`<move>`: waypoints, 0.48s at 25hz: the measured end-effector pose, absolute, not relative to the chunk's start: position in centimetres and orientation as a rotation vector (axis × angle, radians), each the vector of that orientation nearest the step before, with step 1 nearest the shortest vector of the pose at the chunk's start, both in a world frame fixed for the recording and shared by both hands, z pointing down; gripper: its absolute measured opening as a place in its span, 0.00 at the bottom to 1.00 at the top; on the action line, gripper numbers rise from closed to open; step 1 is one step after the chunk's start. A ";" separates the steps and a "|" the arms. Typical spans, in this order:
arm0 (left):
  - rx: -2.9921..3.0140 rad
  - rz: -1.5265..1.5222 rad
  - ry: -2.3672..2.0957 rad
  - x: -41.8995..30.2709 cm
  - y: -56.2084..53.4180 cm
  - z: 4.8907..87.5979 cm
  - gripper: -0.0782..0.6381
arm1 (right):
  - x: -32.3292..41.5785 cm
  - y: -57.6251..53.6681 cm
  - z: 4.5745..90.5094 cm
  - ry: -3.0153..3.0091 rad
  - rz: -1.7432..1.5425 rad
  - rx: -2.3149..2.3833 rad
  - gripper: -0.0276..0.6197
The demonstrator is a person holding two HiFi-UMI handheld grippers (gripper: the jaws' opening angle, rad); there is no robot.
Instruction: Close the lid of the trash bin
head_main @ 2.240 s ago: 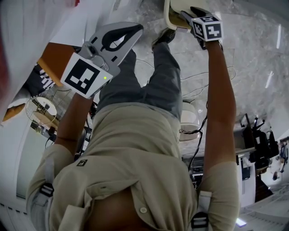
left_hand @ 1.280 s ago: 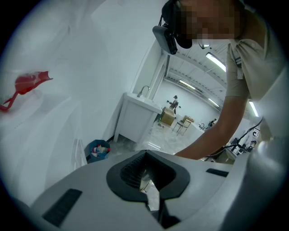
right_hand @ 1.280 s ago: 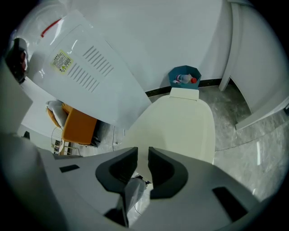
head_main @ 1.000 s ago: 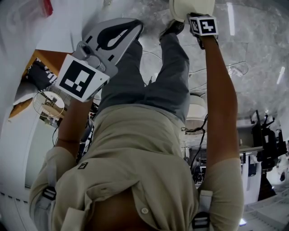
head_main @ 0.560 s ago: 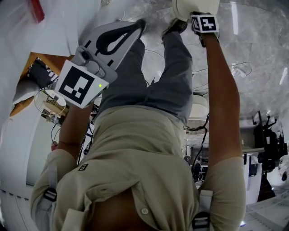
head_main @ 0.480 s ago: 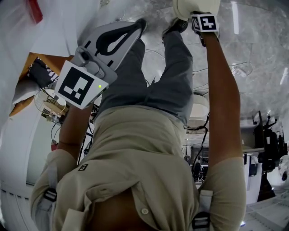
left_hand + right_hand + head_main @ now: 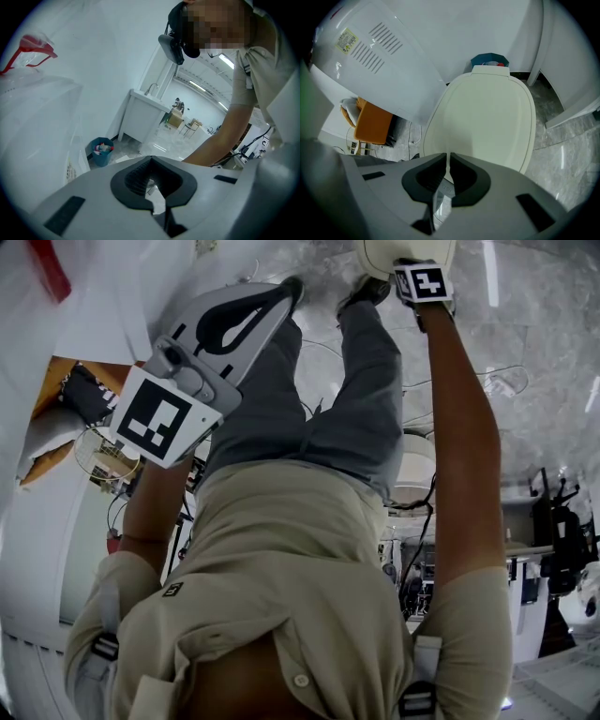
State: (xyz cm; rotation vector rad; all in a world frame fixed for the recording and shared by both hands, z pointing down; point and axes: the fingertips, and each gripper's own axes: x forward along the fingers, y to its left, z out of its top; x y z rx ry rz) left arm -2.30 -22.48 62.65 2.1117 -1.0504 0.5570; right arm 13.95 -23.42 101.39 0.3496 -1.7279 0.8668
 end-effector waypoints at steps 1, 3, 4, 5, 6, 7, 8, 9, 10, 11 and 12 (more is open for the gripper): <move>2.113 0.558 -1.048 -2.2 -22.5 62.7 0.13 | 13.9 -23.4 101.4 -1.729 0.868 0.348 0.10; 2.116 0.561 -1.044 -2.0 -22.4 62.6 0.13 | 13.8 -23.4 101.4 -1.732 0.869 0.347 0.10; 2.117 0.564 -1.042 -2.0 -22.4 62.6 0.13 | 13.7 -23.4 101.3 -1.734 0.869 0.347 0.10; 2.119 0.567 -1.041 -2.0 -22.4 62.5 0.13 | 13.6 -23.4 101.2 -1.736 0.869 0.348 0.10; 2.120 0.570 -1.040 -1.9 -22.5 62.4 0.13 | 13.6 -23.5 101.2 -1.737 0.871 0.349 0.10; 2.122 0.573 -1.039 -1.8 -22.5 62.3 0.13 | 13.6 -23.5 101.1 -1.738 0.874 0.351 0.10; 2.123 0.576 -1.039 -1.7 -22.5 62.3 0.13 | 13.6 -23.5 101.1 -1.739 0.878 0.351 0.10; 2.125 0.579 -1.038 -1.6 -22.5 62.2 0.13 | 13.6 -23.4 101.0 -1.741 0.884 0.351 0.10; 2.127 0.584 -1.037 -1.4 -22.5 62.0 0.13 | 13.5 -23.4 100.9 -1.744 0.892 0.350 0.10; 2.129 0.589 -1.035 -1.3 -22.5 61.9 0.13 | 13.5 -23.4 100.7 -1.749 0.898 0.348 0.10; 2.131 0.594 -1.033 -1.1 -22.5 61.7 0.13 | 13.5 -23.5 100.4 -1.757 0.899 0.346 0.10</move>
